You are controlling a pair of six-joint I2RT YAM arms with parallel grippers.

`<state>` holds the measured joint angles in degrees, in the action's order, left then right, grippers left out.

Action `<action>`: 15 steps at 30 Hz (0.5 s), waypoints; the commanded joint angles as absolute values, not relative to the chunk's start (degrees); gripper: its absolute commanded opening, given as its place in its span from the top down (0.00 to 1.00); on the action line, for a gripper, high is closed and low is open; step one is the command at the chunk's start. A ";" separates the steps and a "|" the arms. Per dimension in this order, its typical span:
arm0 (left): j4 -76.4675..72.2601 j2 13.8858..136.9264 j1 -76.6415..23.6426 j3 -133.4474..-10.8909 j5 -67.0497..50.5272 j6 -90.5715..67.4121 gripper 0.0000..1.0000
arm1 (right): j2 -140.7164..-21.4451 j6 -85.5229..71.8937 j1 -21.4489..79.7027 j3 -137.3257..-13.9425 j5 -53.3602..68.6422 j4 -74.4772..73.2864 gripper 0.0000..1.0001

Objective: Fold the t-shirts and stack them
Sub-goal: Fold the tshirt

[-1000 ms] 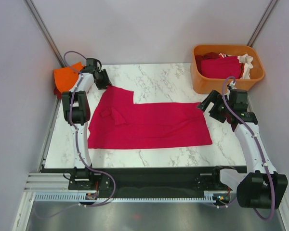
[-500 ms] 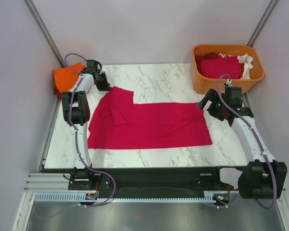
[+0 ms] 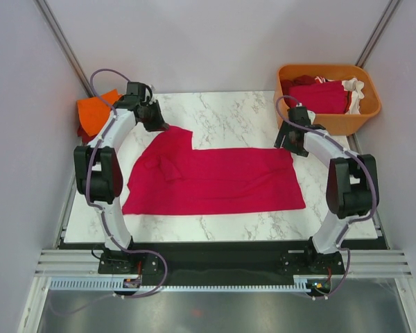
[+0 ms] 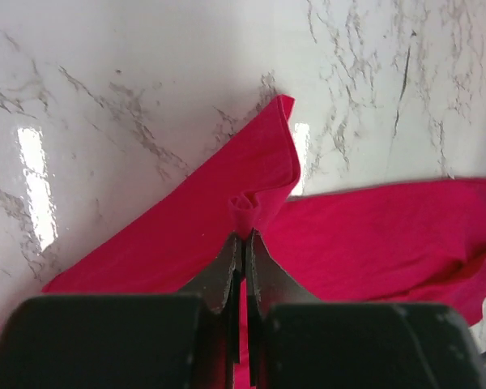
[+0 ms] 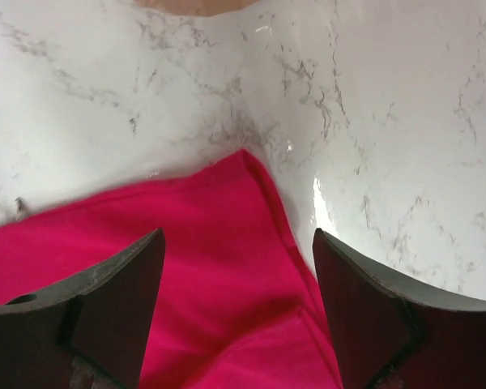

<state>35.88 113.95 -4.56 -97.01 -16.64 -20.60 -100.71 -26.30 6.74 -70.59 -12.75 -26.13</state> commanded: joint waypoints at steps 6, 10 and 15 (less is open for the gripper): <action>35.86 109.77 -4.75 -94.31 -17.05 -21.18 0.98 | -109.51 -24.17 6.59 -77.69 -17.23 -20.84 0.25; 35.86 109.78 -4.75 -94.31 -17.05 -21.18 0.98 | -112.05 -24.00 6.50 -77.61 -17.84 -20.13 0.28; 35.77 108.99 -4.75 -94.13 -14.77 -19.96 0.98 | -110.83 -25.57 6.42 -70.60 -14.86 -15.75 0.34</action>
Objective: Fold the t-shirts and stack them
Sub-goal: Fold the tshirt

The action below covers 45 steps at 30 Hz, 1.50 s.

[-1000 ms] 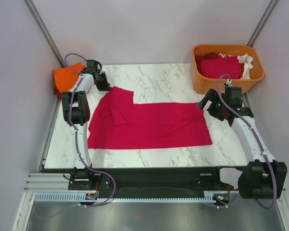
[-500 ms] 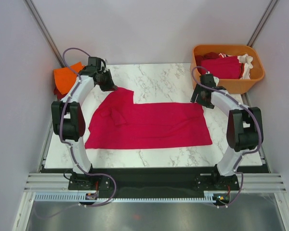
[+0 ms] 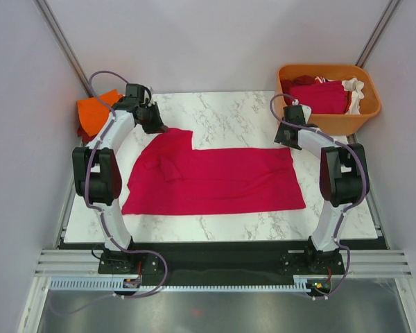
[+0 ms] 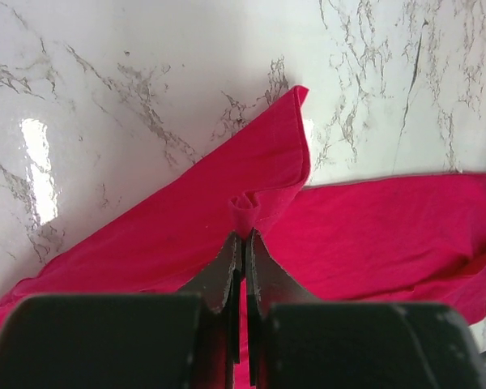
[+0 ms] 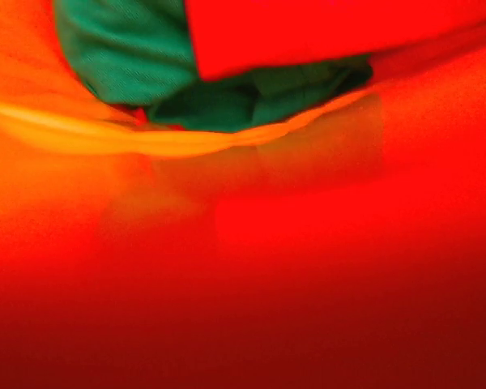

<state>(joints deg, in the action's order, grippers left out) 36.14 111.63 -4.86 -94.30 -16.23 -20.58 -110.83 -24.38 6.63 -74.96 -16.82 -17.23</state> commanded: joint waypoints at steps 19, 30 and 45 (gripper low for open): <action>35.68 104.07 -4.66 -88.86 -13.71 -21.00 0.98 | -106.09 -28.48 8.35 -56.96 -17.57 -14.77 0.43; 35.68 101.69 -4.75 -87.28 -13.71 -21.09 0.98 | -110.30 -28.83 8.35 -60.11 -16.87 -14.94 0.66; 35.68 99.50 -4.75 -86.84 -13.71 -21.09 0.98 | -106.36 -21.71 8.35 -70.66 -25.66 -23.55 0.98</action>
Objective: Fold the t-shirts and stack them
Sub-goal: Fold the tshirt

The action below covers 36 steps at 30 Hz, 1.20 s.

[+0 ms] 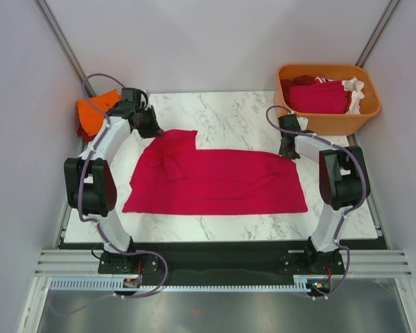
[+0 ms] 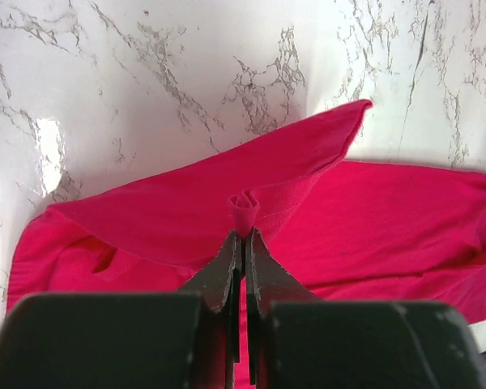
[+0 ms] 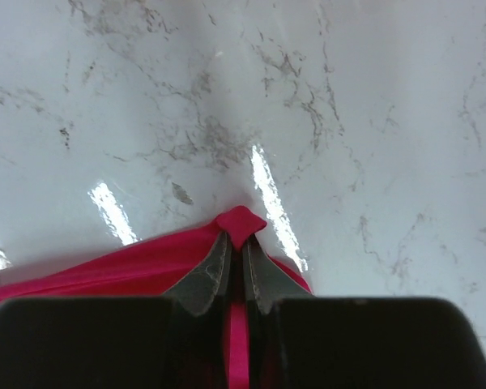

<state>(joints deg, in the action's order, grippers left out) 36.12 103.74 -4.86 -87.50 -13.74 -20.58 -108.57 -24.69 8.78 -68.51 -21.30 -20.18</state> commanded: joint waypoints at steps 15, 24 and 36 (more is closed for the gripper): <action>35.68 84.74 -4.75 -74.72 -13.71 -21.09 0.98 | -93.70 -22.93 8.35 -64.52 -21.36 -26.37 1.00; 39.73 76.83 -4.75 -65.23 5.71 -16.70 0.98 | -89.65 -25.05 8.35 -56.26 -20.30 -25.84 0.97; 39.73 66.10 -4.57 -56.79 8.44 -18.63 0.98 | -80.25 -26.99 8.35 -49.66 -20.13 -24.96 0.94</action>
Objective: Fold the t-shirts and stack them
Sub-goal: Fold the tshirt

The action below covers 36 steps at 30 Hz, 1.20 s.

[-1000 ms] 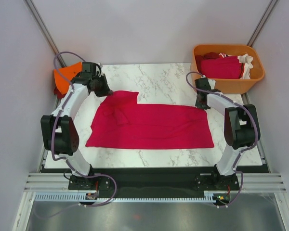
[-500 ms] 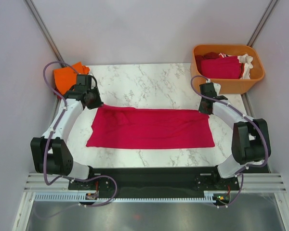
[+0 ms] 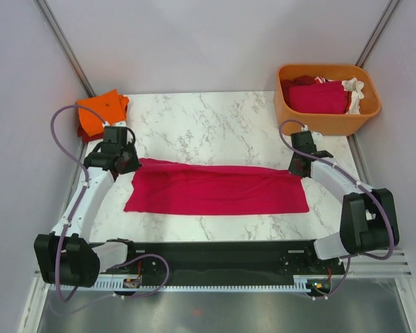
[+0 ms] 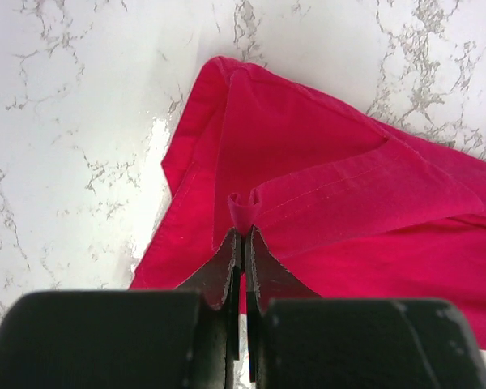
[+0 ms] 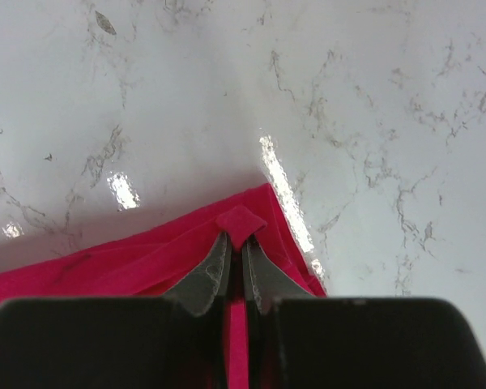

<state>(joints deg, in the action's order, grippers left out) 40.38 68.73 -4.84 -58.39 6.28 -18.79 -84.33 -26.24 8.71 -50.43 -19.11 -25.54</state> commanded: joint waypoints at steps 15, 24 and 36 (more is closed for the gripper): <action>41.39 56.52 -4.57 -50.02 6.15 -20.48 0.98 | -65.22 -29.00 8.44 -42.19 -10.55 -28.39 0.57; 43.95 50.19 -4.57 -49.40 8.44 -23.99 0.98 | -56.17 -36.29 8.35 -35.95 -9.41 -30.32 0.73; 43.68 52.30 -4.57 -48.69 6.94 -23.91 0.98 | -65.46 -37.71 8.35 -32.17 -10.45 -23.74 0.30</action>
<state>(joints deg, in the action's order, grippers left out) 44.10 52.16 -4.84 -48.84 6.83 -22.46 -63.40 -36.07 8.47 -33.06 -10.02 -27.44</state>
